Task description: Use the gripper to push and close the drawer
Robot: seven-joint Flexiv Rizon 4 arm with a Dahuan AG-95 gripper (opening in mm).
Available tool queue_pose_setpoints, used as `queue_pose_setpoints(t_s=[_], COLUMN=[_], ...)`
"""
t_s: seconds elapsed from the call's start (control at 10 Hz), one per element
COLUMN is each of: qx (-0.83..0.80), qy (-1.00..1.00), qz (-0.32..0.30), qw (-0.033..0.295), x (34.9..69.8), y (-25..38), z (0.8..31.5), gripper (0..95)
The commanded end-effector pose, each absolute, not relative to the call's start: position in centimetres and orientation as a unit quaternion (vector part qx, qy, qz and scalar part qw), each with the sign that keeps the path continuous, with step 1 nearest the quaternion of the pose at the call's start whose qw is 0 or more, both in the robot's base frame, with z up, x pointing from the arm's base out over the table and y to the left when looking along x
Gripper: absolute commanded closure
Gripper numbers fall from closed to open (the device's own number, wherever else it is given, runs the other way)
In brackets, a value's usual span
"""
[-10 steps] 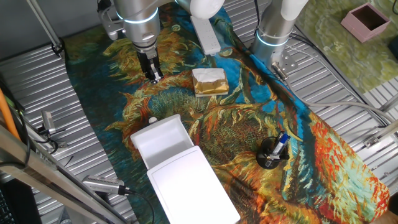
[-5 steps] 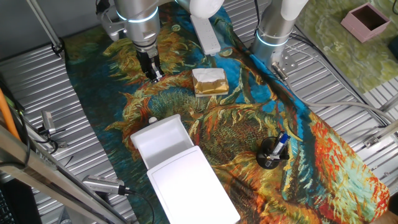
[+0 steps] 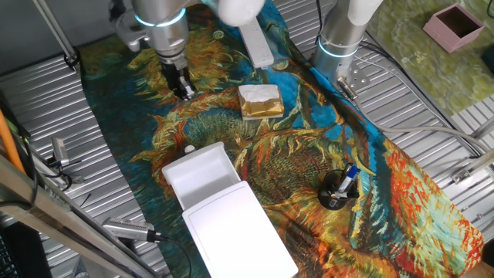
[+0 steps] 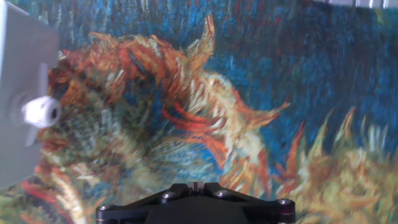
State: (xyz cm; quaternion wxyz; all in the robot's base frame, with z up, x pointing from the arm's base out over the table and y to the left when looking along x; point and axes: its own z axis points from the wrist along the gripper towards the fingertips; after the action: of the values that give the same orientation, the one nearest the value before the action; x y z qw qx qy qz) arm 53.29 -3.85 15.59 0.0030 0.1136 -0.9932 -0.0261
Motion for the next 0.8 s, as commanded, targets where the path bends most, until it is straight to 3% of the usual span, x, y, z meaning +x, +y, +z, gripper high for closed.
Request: queue_pose_setpoints(t_s=[0.1, 0.8], qx=[0.124, 0.094], qy=[-0.992, -0.991], qz=[-0.031, -0.092], qw=[0.01, 0.02], x=[55.4, 60.5], y=[-4.7, -3.2], z=[16.2, 16.0], gripper=[95.0, 95.0])
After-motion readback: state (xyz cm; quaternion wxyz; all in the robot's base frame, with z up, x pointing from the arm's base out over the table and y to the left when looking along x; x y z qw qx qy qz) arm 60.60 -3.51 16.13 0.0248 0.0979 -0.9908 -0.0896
